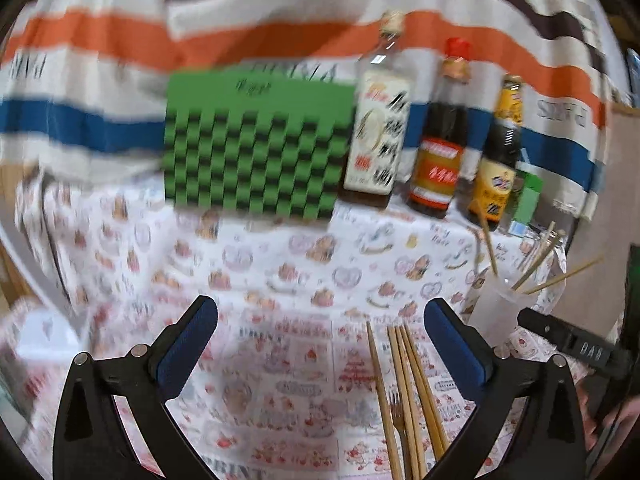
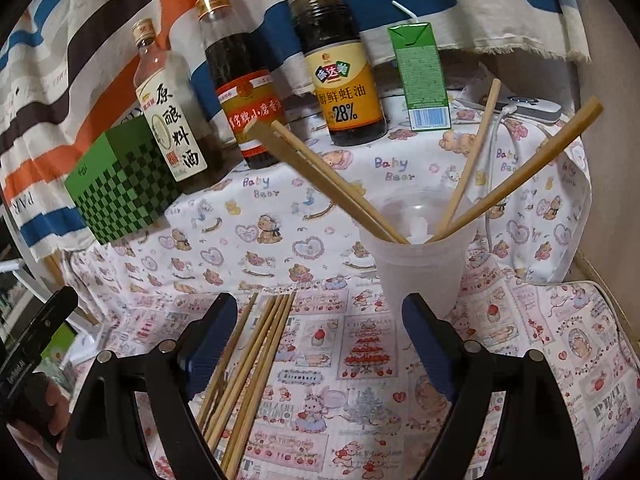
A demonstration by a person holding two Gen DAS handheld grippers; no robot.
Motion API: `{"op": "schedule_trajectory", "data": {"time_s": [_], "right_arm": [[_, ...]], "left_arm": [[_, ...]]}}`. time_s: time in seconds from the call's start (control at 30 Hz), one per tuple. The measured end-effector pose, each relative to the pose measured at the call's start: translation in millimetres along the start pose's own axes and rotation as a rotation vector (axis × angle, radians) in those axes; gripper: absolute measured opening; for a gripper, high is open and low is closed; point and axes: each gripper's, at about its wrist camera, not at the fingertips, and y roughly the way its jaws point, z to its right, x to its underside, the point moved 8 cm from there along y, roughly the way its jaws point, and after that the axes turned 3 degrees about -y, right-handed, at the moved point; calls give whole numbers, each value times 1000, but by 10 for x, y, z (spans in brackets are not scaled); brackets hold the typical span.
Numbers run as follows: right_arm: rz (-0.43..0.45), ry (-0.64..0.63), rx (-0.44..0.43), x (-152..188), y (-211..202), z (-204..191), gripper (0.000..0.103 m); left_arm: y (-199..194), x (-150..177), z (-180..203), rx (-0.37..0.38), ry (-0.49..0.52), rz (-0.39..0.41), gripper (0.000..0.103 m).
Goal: Organize utensils
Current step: 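Withdraw both open tools from the cup, then move both open tools over the loose wooden chopsticks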
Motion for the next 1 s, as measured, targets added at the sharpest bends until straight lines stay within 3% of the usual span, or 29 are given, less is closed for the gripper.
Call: {"op": "schedule_trajectory", "data": {"time_s": [0.23, 0.4, 0.6, 0.8, 1.0], "right_arm": [[-51, -94, 52, 181, 205, -103, 86], [-80, -66, 33, 218, 264, -73, 86], [-98, -39, 44, 234, 300, -15, 86], [-101, -56, 52, 246, 306, -39, 86], [-104, -63, 60, 249, 313, -32, 86]], "left_arm": [[277, 217, -89, -8, -38, -110, 103], [500, 413, -146, -29, -50, -235, 103], [658, 682, -6, 24, -22, -369, 101], [654, 858, 254, 33, 114, -421, 86], [649, 1031, 436, 112, 132, -510, 58]]}}
